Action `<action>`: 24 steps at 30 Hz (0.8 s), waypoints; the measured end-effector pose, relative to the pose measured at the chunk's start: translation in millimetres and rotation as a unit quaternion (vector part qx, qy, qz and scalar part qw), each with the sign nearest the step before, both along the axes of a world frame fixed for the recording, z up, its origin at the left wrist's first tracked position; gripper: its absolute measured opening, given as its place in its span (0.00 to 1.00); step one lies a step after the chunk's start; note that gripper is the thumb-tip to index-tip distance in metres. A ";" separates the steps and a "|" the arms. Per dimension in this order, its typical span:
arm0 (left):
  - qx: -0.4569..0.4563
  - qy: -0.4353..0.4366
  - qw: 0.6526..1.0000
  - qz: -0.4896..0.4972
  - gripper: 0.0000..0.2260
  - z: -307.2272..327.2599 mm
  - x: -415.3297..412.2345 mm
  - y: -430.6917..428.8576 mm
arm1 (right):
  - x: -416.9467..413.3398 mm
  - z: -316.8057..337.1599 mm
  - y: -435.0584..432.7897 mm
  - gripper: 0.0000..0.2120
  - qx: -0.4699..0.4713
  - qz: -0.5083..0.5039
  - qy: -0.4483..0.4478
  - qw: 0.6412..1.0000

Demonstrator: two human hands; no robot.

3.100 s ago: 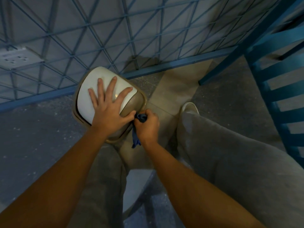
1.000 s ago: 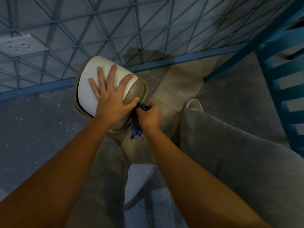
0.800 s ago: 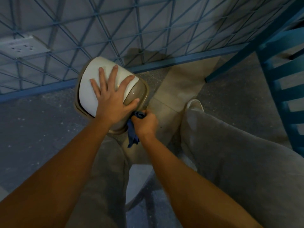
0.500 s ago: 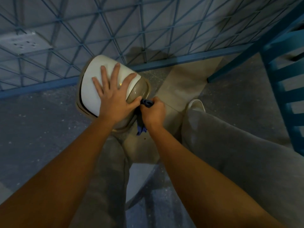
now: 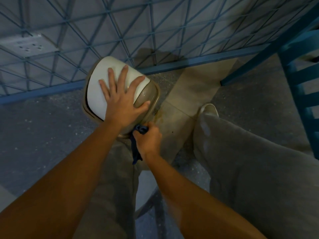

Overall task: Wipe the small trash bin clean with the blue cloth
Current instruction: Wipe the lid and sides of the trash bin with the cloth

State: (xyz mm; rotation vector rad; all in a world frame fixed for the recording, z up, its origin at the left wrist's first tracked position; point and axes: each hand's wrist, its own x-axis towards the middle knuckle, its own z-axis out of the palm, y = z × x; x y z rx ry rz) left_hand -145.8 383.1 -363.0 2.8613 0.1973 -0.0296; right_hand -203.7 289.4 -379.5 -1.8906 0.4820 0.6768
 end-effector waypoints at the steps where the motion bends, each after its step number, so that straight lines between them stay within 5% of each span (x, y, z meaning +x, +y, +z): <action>1: 0.000 0.000 1.000 0.001 0.33 0.5 0.1 -0.2 | 1.9 0.0 -2.3 0.07 -0.002 0.012 0.000 1.000; 9: 0.004 0.009 1.000 -0.001 0.34 1.9 -0.1 -1.2 | 43.7 3.7 -15.1 0.08 -0.041 -0.011 -0.038 0.998; 24: -0.011 0.052 0.998 0.044 0.34 10.6 6.5 -29.8 | -37.7 13.0 -14.6 0.05 0.039 0.065 0.057 0.996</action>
